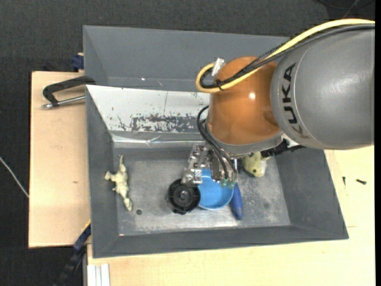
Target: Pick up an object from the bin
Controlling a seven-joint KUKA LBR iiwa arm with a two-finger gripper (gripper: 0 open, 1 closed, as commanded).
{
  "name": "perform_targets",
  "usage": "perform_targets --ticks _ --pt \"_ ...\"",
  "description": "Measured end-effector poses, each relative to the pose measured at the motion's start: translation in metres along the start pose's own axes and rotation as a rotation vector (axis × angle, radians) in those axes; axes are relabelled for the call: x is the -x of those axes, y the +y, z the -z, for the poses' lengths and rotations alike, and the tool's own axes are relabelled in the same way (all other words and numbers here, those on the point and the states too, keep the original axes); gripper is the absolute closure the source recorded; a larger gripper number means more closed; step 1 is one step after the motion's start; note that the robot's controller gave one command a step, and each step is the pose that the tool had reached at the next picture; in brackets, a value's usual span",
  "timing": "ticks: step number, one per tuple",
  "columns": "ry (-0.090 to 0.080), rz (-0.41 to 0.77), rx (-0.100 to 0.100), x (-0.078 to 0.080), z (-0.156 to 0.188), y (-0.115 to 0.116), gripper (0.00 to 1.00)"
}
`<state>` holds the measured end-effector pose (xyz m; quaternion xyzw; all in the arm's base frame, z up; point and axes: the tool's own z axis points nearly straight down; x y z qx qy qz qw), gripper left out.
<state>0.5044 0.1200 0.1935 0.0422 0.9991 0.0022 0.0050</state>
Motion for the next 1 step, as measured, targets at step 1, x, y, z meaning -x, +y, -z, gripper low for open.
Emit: perform_targets --ticks 1 --pt "-0.001 0.021 -0.001 0.0105 0.0497 0.0004 1.00"
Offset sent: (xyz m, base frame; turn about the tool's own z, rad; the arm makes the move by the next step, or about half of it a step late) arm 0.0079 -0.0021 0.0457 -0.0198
